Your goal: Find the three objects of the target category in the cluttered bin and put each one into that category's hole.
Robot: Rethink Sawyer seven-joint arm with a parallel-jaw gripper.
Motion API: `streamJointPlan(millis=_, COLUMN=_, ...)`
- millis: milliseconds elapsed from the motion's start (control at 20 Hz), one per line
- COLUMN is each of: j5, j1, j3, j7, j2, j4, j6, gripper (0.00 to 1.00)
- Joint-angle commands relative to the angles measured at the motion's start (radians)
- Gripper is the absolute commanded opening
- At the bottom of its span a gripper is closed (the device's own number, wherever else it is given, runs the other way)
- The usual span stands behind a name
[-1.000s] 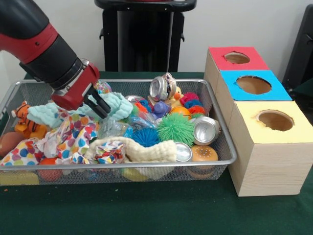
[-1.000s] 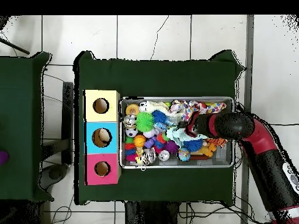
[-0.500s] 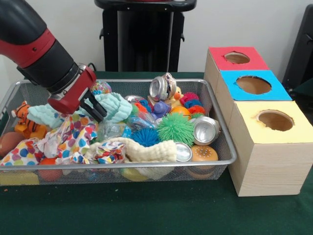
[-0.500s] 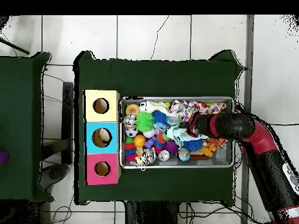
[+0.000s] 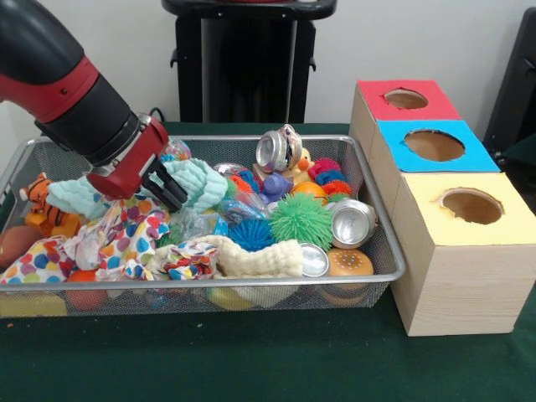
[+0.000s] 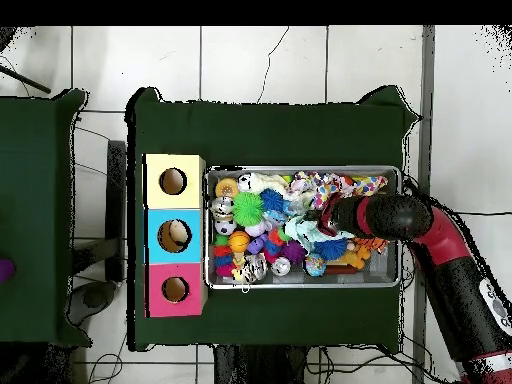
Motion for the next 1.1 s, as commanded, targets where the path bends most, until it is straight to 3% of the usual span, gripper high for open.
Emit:
streamJointPlan(millis=50, j5=-0.047, j1=0.011, j3=-0.056, j7=-0.155, j2=0.057, j4=-0.101, j6=-0.029, gripper=0.0)
streamJointPlan(millis=1100, j5=-0.048, j1=0.005, j3=-0.054, j7=-0.141, j2=0.08, j4=-0.118, j6=-0.055, gripper=0.0)
